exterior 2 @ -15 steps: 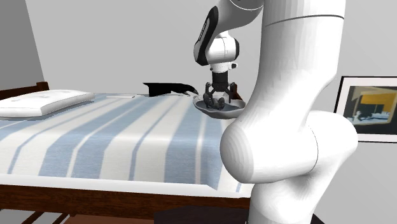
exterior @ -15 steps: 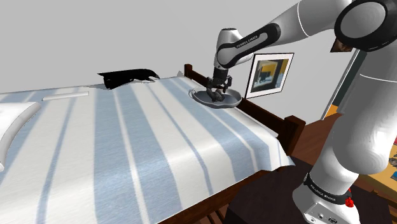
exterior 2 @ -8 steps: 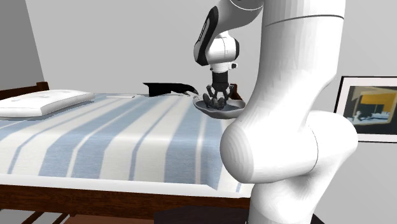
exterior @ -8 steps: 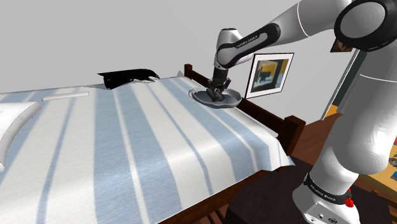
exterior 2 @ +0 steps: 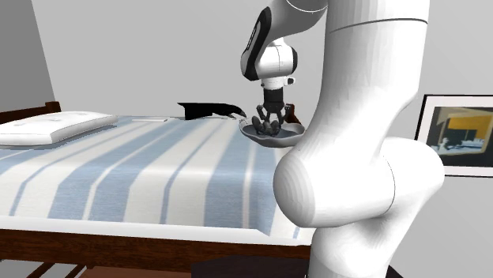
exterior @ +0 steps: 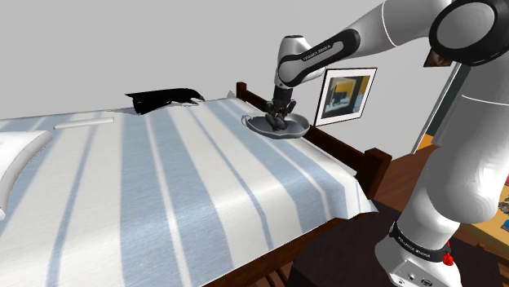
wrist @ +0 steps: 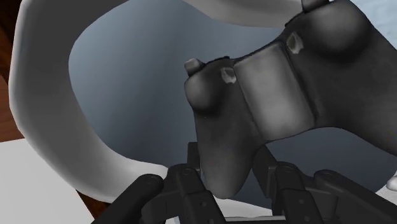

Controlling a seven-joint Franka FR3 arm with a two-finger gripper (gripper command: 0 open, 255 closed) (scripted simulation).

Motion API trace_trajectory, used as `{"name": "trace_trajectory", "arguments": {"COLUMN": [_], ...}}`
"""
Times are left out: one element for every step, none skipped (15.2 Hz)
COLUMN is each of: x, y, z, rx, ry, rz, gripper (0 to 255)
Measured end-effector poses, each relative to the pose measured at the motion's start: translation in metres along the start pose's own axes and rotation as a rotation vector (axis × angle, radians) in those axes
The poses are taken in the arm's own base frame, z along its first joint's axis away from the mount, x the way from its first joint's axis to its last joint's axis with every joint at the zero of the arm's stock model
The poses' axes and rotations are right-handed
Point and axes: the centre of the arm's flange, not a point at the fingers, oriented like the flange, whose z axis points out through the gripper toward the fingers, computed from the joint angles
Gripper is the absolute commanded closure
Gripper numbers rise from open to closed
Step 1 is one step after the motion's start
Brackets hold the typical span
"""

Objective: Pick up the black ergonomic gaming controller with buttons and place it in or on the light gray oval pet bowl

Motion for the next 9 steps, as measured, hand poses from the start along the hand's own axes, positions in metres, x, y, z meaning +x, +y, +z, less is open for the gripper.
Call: {"name": "trace_trajectory", "arguments": {"x": [0.0,0.001,0.002,0.003,0.003,0.005,0.006,0.008,0.009], "y": [0.0,0.001,0.0,0.0,0.0,-0.001,0.0,0.0,0.001], "z": [-0.004,-0.008,-0.013,-0.018,-0.023,-0.028,-0.033,-0.038,-0.044], "rx": [0.0,0.0,0.0,0.0,0.0,0.0,0.0,0.0,0.0], "ry": [0.0,0.0,0.0,0.0,0.0,0.0,0.0,0.0,0.0], "rz": [0.0,0.0,0.0,0.0,0.0,0.0,0.0,0.0,0.0], "gripper": [255,255,255,255,255,255,255,255,255]}}
